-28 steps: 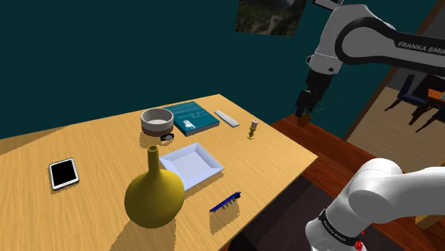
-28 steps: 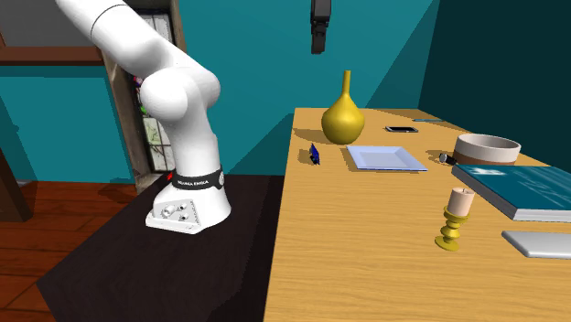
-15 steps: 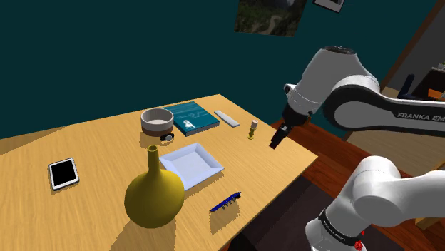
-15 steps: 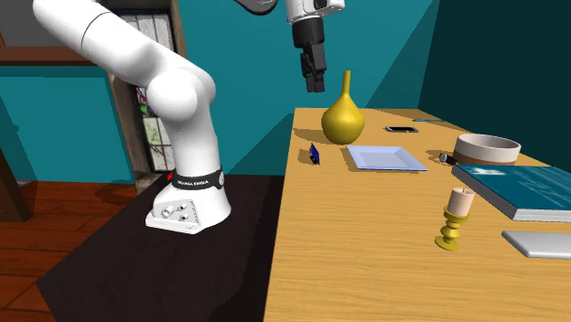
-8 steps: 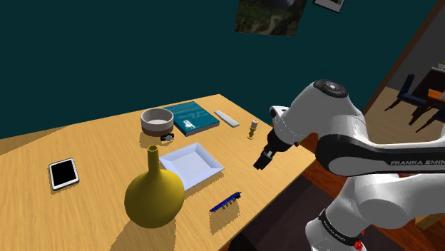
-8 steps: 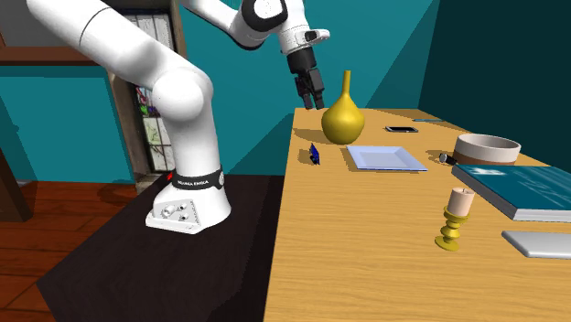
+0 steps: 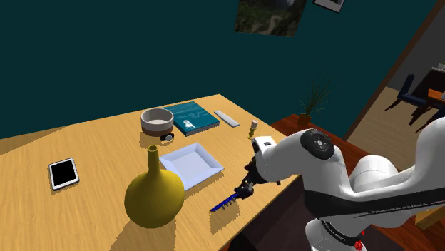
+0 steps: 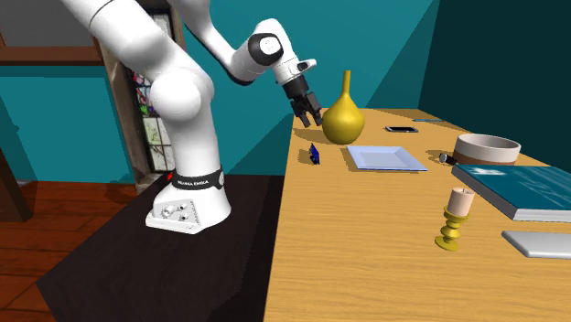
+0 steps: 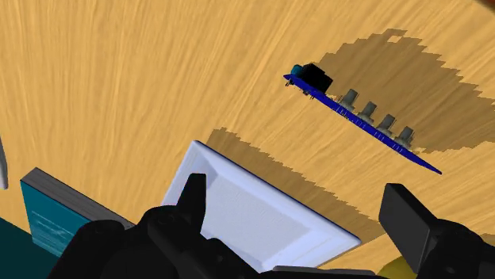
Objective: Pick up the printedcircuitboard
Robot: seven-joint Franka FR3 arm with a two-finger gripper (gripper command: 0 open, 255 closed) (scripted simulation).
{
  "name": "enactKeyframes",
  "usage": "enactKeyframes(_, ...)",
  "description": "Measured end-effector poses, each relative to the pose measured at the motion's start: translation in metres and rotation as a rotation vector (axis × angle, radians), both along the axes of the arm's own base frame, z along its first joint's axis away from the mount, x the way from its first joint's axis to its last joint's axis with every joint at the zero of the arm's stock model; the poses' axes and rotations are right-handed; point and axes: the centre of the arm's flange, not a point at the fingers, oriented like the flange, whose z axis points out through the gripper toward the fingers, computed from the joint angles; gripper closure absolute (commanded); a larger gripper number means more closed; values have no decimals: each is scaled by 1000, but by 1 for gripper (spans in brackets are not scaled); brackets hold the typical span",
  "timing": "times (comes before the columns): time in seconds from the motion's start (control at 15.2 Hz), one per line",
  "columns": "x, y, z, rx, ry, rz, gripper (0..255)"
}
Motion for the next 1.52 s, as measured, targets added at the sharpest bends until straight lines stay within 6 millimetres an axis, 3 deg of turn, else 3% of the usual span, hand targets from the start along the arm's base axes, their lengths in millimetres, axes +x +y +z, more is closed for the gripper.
enactKeyframes(0.4, -15, 48, -63, -37, -99, 101, 0)
enactKeyframes(0.86, -16, 49, -102, -35, -103, 111, 0)
enactKeyframes(0.92, -16, 49, -104, -35, -103, 111, 255)
enactKeyframes(1.52, -17, 49, -107, -36, -103, 110, 255)
